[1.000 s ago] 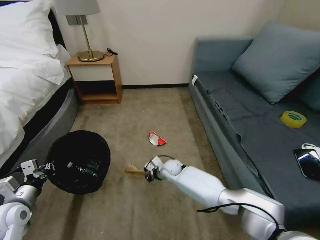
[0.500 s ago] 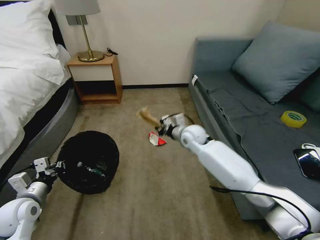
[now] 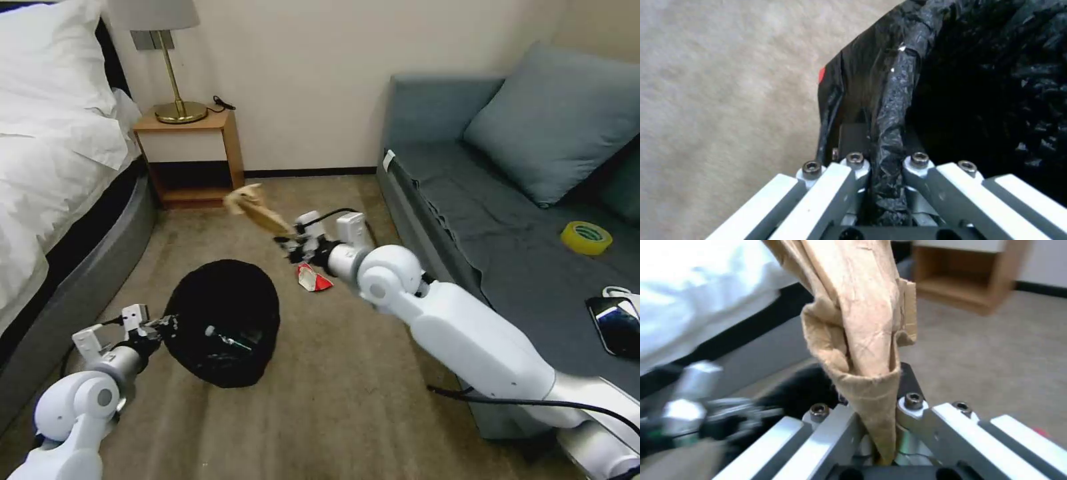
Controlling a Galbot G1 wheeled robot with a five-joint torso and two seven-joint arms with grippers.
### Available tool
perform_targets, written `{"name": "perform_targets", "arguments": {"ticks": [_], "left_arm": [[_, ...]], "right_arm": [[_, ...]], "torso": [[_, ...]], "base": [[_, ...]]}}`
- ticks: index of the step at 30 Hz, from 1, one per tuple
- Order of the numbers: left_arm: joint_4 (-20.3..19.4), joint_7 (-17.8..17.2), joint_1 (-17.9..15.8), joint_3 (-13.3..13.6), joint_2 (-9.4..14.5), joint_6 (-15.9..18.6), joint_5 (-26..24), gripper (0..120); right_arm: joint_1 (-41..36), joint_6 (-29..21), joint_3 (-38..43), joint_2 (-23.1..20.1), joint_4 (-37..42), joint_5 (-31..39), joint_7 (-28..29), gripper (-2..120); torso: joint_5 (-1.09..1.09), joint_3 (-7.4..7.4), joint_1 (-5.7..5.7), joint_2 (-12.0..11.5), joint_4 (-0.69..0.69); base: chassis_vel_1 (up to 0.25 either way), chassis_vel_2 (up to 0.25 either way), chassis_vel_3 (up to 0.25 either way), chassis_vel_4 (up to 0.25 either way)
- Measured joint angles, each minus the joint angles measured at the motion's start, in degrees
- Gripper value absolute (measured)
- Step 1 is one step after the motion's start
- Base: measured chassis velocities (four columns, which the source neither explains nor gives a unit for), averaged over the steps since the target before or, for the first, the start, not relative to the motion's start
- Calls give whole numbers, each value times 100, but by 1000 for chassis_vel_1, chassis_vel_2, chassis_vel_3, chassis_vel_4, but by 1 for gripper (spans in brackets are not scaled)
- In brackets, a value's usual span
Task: Pick up the trash bin, then pick up the garbage on the floor and place it into the trash bin.
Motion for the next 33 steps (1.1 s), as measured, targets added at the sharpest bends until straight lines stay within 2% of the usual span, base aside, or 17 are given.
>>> {"name": "perform_targets", "arguments": {"ticks": [8, 23, 24, 27, 29, 30, 33], "left_arm": [[-168, -181, 83, 2, -141, 138, -235, 3], [-211, -208, 166, -156, -160, 165, -589, 3], [-199, -210, 169, -176, -155, 166, -637, 3], [-179, -211, 178, -193, -146, 166, -650, 3], [-169, -211, 193, -205, -135, 167, -652, 3], [-169, -211, 193, -205, -135, 167, -652, 3], [-161, -211, 195, -208, -127, 166, -649, 3]], "right_arm": [[-272, 76, -627, 250, 36, -192, 23, 0], [-797, 80, -789, 337, -115, -651, -29, 1], [-840, 81, -775, 336, -115, -694, -24, 9], [-871, 81, -747, 338, -116, -714, -14, 15], [-885, 85, -720, 339, -115, -728, -13, 27], [-885, 85, -720, 339, -115, -728, -13, 27], [-887, 96, -710, 336, -88, -741, -10, 40]], "torso": [[-1, 0, 0, 1, 0], [0, 0, 0, 0, 0], [0, 0, 0, 0, -1], [0, 0, 0, 0, -1], [0, 0, 0, 0, 0], [0, 0, 0, 0, 0], [0, 0, 0, 0, -1]], "base": [[0, 0, 0, 0], [0, 0, 0, 0], [0, 0, 0, 0], [0, 0, 0, 0], [0, 0, 0, 0], [0, 0, 0, 0], [0, 0, 0, 0]]}}
